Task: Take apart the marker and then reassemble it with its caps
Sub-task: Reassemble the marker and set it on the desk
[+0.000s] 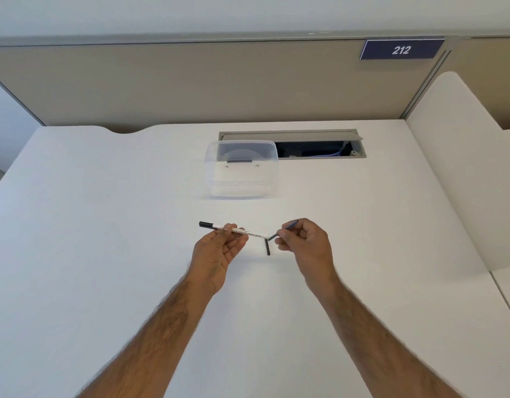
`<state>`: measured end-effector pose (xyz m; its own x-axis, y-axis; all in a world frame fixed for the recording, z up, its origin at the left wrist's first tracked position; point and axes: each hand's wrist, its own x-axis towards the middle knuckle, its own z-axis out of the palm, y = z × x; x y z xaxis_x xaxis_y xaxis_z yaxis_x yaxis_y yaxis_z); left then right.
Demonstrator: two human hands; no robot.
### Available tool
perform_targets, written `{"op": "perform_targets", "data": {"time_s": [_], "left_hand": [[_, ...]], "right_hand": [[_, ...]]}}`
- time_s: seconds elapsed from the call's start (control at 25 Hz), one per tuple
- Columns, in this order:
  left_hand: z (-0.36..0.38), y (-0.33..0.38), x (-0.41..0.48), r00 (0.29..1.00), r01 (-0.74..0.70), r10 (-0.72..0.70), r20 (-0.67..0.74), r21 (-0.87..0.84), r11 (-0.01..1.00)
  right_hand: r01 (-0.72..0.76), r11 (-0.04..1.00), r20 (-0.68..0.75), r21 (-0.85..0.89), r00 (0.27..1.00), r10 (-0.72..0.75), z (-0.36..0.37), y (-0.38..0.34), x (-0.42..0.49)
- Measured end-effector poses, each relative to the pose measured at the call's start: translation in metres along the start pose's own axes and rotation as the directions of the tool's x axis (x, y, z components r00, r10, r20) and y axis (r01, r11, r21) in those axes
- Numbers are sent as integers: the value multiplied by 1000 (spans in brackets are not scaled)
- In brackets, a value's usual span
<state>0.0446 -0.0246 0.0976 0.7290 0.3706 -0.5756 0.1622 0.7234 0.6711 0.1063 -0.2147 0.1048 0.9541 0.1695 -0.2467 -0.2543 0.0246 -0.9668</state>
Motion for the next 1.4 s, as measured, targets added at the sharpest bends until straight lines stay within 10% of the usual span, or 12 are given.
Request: {"op": "perform_targets", "data": {"time_s": [0.4, 1.4], "left_hand": [[4, 15, 3, 999, -36, 36, -2, -78, 996], [15, 12, -2, 1000, 25, -27, -12, -126, 992]], "right_hand": [[-34, 909, -3, 415, 999, 38, 22, -16, -16], [-33, 973, 0, 229, 999, 34, 32, -17, -14]]}}
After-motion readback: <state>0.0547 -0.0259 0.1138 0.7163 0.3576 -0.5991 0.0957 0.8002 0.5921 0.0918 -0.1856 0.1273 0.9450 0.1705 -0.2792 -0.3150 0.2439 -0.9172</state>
